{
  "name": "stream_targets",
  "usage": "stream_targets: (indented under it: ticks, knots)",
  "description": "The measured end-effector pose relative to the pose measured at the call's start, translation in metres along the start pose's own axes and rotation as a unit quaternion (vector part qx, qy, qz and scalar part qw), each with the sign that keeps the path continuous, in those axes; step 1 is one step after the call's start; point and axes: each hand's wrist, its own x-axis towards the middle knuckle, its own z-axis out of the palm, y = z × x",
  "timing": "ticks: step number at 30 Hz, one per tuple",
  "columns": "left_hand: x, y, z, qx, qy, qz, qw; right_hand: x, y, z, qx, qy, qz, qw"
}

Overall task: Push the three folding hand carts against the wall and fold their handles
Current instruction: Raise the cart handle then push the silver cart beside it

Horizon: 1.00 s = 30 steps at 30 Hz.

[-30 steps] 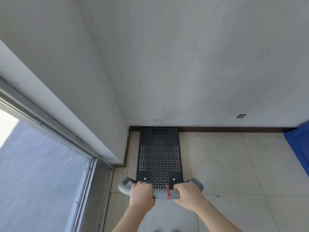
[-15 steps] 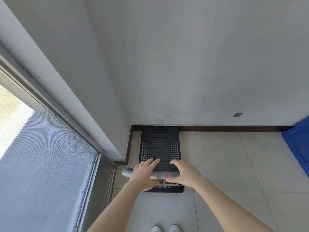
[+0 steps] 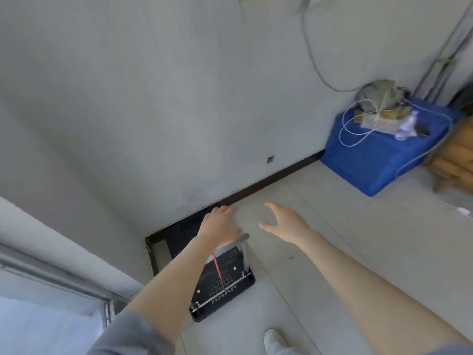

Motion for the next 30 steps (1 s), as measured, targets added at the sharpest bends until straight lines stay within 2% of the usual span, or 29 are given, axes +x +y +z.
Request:
stream_targets:
  ticks: [5, 9, 13, 21, 26, 30]
  knots:
    - [-0.009, 0.09, -0.023, 0.056, -0.004, 0.132, 0.99, -0.099, 0.038, -0.04, 0.047, 0.099, 0.118, 0.987]
    - [-0.039, 0.183, -0.017, 0.078, -0.022, 0.221, 0.972, -0.182, 0.063, -0.066, 0.095, 0.206, 0.2, 0.953]
    - [-0.089, 0.282, -0.001, 0.067, -0.04, 0.3, 0.951, -0.279, 0.1, -0.087, 0.108, 0.266, 0.275, 0.918]
    - [-0.223, 0.492, 0.024, 0.05, -0.008, 0.481, 0.875, -0.516, 0.17, -0.129, 0.1, 0.38, 0.389, 0.833]
    - [-0.339, 0.605, 0.091, 0.041, -0.04, 0.572, 0.818, -0.683, 0.207, -0.116, 0.069, 0.42, 0.479, 0.768]
    - [-0.423, 0.669, 0.153, 0.032, -0.104, 0.619, 0.778, -0.8, 0.222, -0.09, 0.072, 0.428, 0.55, 0.714]
